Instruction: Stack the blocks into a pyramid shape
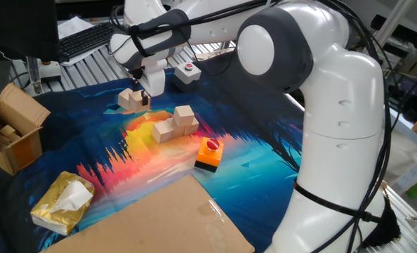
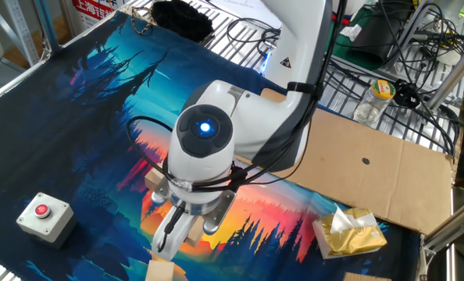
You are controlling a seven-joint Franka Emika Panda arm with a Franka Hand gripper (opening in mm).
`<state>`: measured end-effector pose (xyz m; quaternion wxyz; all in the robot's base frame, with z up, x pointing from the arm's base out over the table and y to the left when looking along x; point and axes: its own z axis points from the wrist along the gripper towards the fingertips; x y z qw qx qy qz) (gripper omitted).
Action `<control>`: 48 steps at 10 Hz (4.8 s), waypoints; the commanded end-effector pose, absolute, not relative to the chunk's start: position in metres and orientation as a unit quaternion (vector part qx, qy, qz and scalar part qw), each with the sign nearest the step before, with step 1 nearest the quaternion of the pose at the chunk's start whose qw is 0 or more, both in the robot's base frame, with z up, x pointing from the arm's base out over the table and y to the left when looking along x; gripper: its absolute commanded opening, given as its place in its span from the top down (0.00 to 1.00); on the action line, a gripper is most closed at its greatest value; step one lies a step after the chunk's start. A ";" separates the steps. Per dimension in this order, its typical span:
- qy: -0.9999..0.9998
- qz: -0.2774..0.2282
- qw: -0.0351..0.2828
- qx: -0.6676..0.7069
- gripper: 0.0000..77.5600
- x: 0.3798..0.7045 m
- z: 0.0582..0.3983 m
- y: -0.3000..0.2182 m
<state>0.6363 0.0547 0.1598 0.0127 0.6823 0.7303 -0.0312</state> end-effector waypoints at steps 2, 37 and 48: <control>0.729 -0.036 0.017 0.683 0.99 0.628 0.158 0.056; 0.718 0.023 0.020 0.696 0.99 0.554 0.148 -0.019; 0.712 0.013 0.019 0.702 0.99 0.544 0.137 -0.021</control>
